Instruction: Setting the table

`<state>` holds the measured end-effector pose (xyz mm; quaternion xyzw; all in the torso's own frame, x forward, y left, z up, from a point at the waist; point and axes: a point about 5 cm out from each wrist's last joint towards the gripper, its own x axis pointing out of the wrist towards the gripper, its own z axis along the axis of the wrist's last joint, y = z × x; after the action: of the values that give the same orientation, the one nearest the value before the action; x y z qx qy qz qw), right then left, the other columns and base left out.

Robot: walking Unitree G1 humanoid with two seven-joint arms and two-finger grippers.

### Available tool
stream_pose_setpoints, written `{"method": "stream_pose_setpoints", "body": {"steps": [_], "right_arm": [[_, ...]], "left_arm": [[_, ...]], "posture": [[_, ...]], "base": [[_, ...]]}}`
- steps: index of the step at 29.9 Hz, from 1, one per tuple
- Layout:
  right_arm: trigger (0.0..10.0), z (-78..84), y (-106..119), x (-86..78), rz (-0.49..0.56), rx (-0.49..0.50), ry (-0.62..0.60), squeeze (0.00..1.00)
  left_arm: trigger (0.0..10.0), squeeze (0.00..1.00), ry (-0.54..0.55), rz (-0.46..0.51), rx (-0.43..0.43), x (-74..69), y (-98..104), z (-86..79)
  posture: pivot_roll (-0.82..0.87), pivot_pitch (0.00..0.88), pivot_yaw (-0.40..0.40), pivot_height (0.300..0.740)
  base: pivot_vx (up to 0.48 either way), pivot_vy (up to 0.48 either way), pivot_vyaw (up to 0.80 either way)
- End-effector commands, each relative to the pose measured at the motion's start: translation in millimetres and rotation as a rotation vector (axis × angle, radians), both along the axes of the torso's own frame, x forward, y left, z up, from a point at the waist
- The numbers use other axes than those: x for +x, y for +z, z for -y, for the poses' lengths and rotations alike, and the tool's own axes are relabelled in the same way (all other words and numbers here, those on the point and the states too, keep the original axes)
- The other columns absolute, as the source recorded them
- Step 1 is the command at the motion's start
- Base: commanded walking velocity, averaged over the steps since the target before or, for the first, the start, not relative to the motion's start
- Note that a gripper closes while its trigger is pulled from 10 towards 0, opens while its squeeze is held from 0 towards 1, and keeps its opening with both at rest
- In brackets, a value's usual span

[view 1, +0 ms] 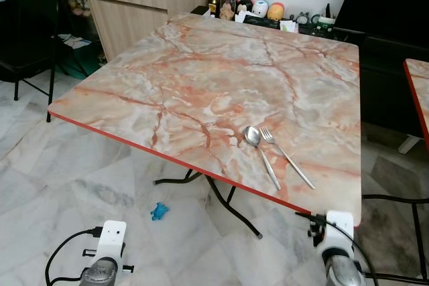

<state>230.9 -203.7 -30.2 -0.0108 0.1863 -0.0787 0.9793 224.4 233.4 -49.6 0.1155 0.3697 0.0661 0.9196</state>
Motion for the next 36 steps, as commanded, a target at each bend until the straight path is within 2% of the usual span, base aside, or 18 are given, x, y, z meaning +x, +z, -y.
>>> {"method": "stream_pose_setpoints", "body": {"steps": [1, 6, 11, 13, 14, 17, 21, 24, 30, 32, 35, 36], "right_arm": [[10.0, 5.2, 4, 0.1, 0.033, -0.004, -0.008, 0.0], [10.0, 12.4, 9, -3.3, 0.076, 0.028, -0.098, 0.0], [10.0, 14.0, -6, -17.4, -0.049, 0.039, -0.19, 0.0], [10.0, 11.9, -14, -28.7, -0.108, 0.068, -0.256, 0.0], [10.0, 11.9, -14, -28.7, -0.108, 0.068, -0.256, 0.0], [10.0, 6.2, -21, -46.6, -0.186, 0.046, -0.265, 0.0], [10.0, 3.3, -18, -58.9, -0.201, 0.019, -0.261, 0.0], [10.0, 5.7, -4, -66.7, -0.165, -0.045, -0.271, 0.0], [10.0, 10.3, 47, -74.0, -0.046, -0.187, -0.264, 0.0], [10.0, 6.8, 70, -71.3, 0.02, -0.204, -0.235, 0.0], [10.0, 0.0, 105, -56.8, 0.149, -0.21, -0.178, 0.0], [10.0, 0.0, 105, -56.8, 0.149, -0.21, -0.178, 0.0]], "left_arm": [[10.0, 0.0, 0.024, -0.009, -0.008, -1.8, -2, -0.2], [10.0, 0.0, 0.037, -0.002, -0.008, -1.5, -1, -1.1], [10.0, 0.0, 0.044, -0.001, -0.005, -1.7, -1, -2.4], [10.0, 0.0, 0.049, 0.0, -0.002, -1.9, 0, -4.0], [10.0, 0.0, 0.049, 0.0, -0.002, -1.9, 0, -4.0], [10.0, 0.0, 0.056, 0.004, 0.004, -1.6, 1, -6.9], [10.0, 0.0, 0.055, 0.006, 0.01, -1.1, 1, -8.0], [10.0, 0.0, 0.053, 0.007, 0.014, -0.7, 2, -8.7], [10.0, 0.0, 0.046, 0.011, 0.027, 0.6, 3, -10.9], [10.0, 0.0, 0.046, 0.013, 0.028, 1.2, 4, -11.3], [10.0, 0.0, 0.045, 0.018, 0.029, 2.1, 5, -11.5], [10.0, 0.0, 0.045, 0.018, 0.029, 2.1, 5, -11.5]], "posture": [[0.06, 0.0, -0.024, 0.74], [0.06, 0.0, -0.025, 0.74], [0.07, 0.0, -0.028, 0.74], [0.07, 0.0, -0.03, 0.74], [0.07, 0.0, -0.03, 0.74], [0.07, 0.0, -0.032, 0.74], [0.07, 0.0, -0.03, 0.74], [0.07, 0.0, -0.028, 0.74], [0.05, 0.0, -0.026, 0.74], [0.06, 0.0, -0.023, 0.74], [0.05, 0.0, -0.024, 0.74], [0.05, 0.0, -0.024, 0.74]], "base": [[0.0, 0.0, 0.0], [0.0, 0.0, 0.0], [0.0, 0.0, 0.0], [0.0, 0.0, 0.0], [0.0, 0.0, 0.0], [0.0, 0.0, 0.0], [0.0, 0.0, 0.0], [0.0, 0.0, 0.0], [0.0, 0.0, 0.0], [0.0, 0.0, 0.0], [0.0, 0.0, 0.0], [0.0, 0.0, 0.0]]}}
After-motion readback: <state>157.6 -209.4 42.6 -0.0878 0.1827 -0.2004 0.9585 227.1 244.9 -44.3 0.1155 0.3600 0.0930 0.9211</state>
